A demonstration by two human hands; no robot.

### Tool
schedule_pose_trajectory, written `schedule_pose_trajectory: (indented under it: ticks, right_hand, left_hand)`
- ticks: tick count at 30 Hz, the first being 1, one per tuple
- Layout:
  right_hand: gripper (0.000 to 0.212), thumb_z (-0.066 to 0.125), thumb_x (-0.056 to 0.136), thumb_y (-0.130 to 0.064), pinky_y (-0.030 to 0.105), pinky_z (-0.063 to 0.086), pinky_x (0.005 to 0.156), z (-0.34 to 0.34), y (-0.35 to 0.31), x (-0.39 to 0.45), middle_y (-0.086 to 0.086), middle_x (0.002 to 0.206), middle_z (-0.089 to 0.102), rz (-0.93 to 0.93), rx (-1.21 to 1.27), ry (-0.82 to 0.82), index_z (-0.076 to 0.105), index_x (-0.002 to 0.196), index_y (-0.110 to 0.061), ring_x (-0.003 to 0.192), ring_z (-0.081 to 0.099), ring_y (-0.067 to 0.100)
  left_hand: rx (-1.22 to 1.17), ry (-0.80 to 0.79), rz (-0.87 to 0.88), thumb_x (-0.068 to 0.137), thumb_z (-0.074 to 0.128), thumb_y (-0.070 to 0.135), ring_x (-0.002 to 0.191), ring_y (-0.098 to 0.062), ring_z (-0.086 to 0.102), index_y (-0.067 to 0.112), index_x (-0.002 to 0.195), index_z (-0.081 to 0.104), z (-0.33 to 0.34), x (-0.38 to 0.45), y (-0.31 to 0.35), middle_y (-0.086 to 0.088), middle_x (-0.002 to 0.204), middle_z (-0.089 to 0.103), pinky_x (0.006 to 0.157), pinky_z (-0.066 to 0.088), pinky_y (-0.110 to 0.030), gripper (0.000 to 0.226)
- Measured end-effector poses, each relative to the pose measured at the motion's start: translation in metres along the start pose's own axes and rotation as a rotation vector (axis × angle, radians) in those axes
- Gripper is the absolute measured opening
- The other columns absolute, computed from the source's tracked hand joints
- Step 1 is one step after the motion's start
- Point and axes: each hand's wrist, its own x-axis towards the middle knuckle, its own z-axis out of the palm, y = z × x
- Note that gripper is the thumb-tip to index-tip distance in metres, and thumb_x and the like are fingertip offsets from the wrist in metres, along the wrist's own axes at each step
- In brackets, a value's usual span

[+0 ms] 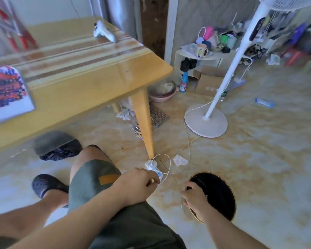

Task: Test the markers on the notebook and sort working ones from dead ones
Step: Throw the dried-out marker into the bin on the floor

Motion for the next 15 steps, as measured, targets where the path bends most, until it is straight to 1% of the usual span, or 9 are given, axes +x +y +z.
schedule_pose_trajectory:
  ticks: [1, 3, 5, 6, 8, 9, 11, 13, 15]
  right_hand:
    - [0.032, 0.053, 0.09, 0.0, 0.03, 0.042, 0.053, 0.008, -0.004, -0.004, 0.008, 0.069, 0.058, -0.008, -0.026, -0.019, 0.062, 0.111, -0.022, 0.054, 0.049, 0.017]
    - [0.034, 0.053, 0.091, 0.001, 0.028, 0.041, 0.05, 0.025, -0.018, -0.013, 0.004, 0.07, 0.056, -0.054, -0.063, -0.066, 0.063, 0.117, -0.018, 0.05, 0.049, 0.014]
    - [0.032, 0.059, 0.091, 0.005, 0.028, 0.044, 0.051, 0.038, -0.04, -0.02, 0.007, 0.075, 0.063, -0.176, -0.073, -0.129, 0.067, 0.119, -0.008, 0.051, 0.051, 0.014]
    - [0.029, 0.062, 0.09, 0.007, 0.028, 0.047, 0.057, 0.044, -0.061, -0.026, 0.011, 0.081, 0.071, -0.27, -0.095, -0.157, 0.07, 0.113, -0.008, 0.056, 0.055, 0.016]
    - [0.03, 0.069, 0.09, 0.005, 0.033, 0.049, 0.071, 0.063, -0.12, -0.05, 0.014, 0.099, 0.077, -0.47, -0.154, -0.219, 0.077, 0.104, -0.02, 0.072, 0.066, 0.022]
    - [0.032, 0.072, 0.09, 0.001, 0.031, 0.049, 0.071, 0.07, -0.155, -0.068, 0.01, 0.097, 0.077, -0.558, -0.185, -0.252, 0.077, 0.102, -0.028, 0.075, 0.067, 0.023]
    - [0.033, 0.073, 0.089, -0.002, 0.021, 0.046, 0.061, 0.08, -0.224, -0.114, -0.004, 0.082, 0.07, -0.725, -0.274, -0.395, 0.078, 0.099, -0.033, 0.067, 0.061, 0.014]
    - [0.029, 0.074, 0.088, -0.007, 0.014, 0.043, 0.058, 0.093, -0.292, -0.169, -0.012, 0.073, 0.062, -0.873, -0.371, -0.545, 0.079, 0.097, -0.034, 0.063, 0.057, 0.007]
    - [0.027, 0.075, 0.088, -0.009, 0.015, 0.043, 0.06, 0.122, -0.347, -0.206, -0.008, 0.073, 0.064, -1.067, -0.442, -0.613, 0.079, 0.094, -0.035, 0.064, 0.057, 0.008]
  left_hand:
    - [-0.023, 0.008, 0.01, 0.098, 0.05, 0.037, 0.086, -0.008, 0.063, 0.035, 0.114, 0.069, -0.001, -0.003, 0.0, 0.01, 0.098, 0.073, 0.082, 0.055, -0.032, 0.025]
    - [-0.119, 0.027, 0.03, 0.099, 0.053, 0.035, 0.08, -0.006, 0.057, 0.035, 0.114, 0.071, -0.012, -0.013, -0.001, 0.011, 0.09, 0.07, 0.08, 0.05, -0.023, 0.024]
    - [-0.247, 0.064, 0.049, 0.098, 0.057, 0.033, 0.079, -0.007, 0.057, 0.034, 0.114, 0.072, -0.039, -0.026, -0.005, 0.011, 0.084, 0.065, 0.075, 0.044, -0.016, 0.021]
    - [-0.282, 0.118, 0.057, 0.098, 0.059, 0.033, 0.081, -0.008, 0.061, 0.035, 0.114, 0.072, -0.058, -0.034, -0.011, 0.011, 0.084, 0.067, 0.074, 0.043, -0.012, 0.02]
    - [-0.294, 0.272, 0.047, 0.099, 0.059, 0.039, 0.086, -0.004, 0.064, 0.038, 0.113, 0.069, -0.103, -0.056, -0.026, 0.015, 0.085, 0.069, 0.075, 0.043, -0.007, 0.018]
    - [-0.321, 0.36, 0.056, 0.099, 0.06, 0.039, 0.082, 0.0, 0.064, 0.037, 0.112, 0.07, -0.127, -0.071, -0.034, 0.019, 0.082, 0.068, 0.076, 0.044, -0.009, 0.017]
    - [-0.417, 0.505, 0.093, 0.1, 0.064, 0.028, 0.07, 0.006, 0.058, 0.03, 0.108, 0.073, -0.172, -0.101, -0.05, 0.024, 0.072, 0.063, 0.07, 0.042, -0.01, 0.013]
    - [-0.438, 0.633, 0.103, 0.1, 0.065, 0.021, 0.066, 0.001, 0.054, 0.025, 0.105, 0.074, -0.212, -0.129, -0.071, 0.018, 0.069, 0.061, 0.066, 0.043, -0.015, 0.011]
    - [-0.433, 0.749, 0.069, 0.1, 0.066, 0.023, 0.067, -0.009, 0.056, 0.026, 0.104, 0.074, -0.245, -0.152, -0.099, 0.005, 0.073, 0.065, 0.068, 0.05, -0.027, 0.01]
